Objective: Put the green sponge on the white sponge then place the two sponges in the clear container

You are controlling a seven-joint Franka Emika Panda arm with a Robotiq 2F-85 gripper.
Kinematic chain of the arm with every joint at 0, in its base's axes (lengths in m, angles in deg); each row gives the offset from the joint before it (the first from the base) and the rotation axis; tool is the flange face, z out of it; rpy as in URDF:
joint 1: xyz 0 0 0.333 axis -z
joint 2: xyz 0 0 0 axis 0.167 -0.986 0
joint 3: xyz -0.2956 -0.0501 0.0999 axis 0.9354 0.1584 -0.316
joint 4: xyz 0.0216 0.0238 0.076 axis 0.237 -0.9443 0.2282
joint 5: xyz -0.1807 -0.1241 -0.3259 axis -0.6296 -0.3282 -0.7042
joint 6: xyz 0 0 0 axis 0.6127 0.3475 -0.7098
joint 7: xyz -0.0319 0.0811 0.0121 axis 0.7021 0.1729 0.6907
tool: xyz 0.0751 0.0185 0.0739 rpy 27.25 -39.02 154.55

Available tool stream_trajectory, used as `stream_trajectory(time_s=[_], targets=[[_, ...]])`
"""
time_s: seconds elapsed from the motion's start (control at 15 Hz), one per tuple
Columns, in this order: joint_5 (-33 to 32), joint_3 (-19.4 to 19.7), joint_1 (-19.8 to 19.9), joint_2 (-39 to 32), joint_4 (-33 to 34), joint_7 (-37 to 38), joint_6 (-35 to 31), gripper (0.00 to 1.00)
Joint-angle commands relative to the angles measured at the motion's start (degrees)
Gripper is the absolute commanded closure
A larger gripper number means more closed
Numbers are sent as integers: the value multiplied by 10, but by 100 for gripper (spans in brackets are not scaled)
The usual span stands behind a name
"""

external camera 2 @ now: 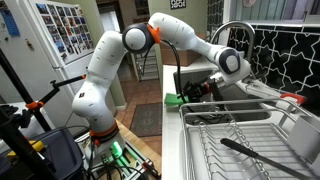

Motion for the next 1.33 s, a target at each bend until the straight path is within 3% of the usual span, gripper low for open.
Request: stream_trajectory(time_s=[0.0,0.8,0.87,0.93,1.27], targets=[[6,16,10,52,-13,48,-10,93],[6,67,-3,232,-11,289,-68,93],[2,59,4,202,11,246,-38,93],[2,61,3,211,12,251,-40,89],[2,59,3,203,11,250,-40,89]])
